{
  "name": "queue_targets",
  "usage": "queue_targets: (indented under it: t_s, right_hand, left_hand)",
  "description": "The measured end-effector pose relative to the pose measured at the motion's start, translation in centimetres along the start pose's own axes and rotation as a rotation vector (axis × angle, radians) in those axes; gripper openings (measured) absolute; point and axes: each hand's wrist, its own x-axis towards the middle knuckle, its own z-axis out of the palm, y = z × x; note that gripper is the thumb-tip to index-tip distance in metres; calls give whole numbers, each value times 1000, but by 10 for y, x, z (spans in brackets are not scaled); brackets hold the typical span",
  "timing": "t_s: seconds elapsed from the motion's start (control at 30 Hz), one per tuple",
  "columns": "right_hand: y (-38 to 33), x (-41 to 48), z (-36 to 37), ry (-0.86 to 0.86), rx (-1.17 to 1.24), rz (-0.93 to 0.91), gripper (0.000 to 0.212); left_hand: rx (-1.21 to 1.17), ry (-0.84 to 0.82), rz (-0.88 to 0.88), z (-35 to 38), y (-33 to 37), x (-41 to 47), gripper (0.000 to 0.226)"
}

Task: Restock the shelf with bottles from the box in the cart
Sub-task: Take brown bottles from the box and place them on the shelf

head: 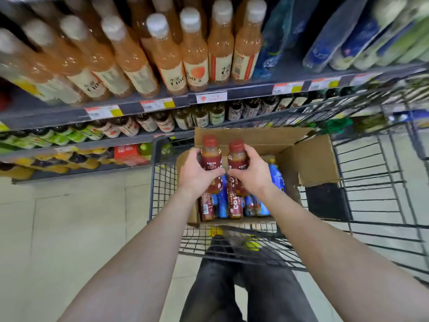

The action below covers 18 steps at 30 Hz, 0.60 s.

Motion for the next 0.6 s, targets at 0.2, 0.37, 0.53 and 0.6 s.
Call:
queue_targets:
  t_s: [0.2, 0.37, 0.53, 0.6]
  right_hand:
    - [-62, -55, -12, 63, -36, -151, 78]
    - [-112, -118, -22, 80, -56, -305, 82]
    - [-154, -195, -23, 84, 35, -402, 81]
    - [-171, -224, -22, 73, 40, -446, 86]
  left_hand:
    - [-3, 78, 141, -68, 26, -61, 72]
    - [20, 165, 238, -114, 34, -134, 72]
    - [-6, 234, 279, -148, 25, -219, 70]
    - [-28, 284, 285, -166, 26, -248, 70]
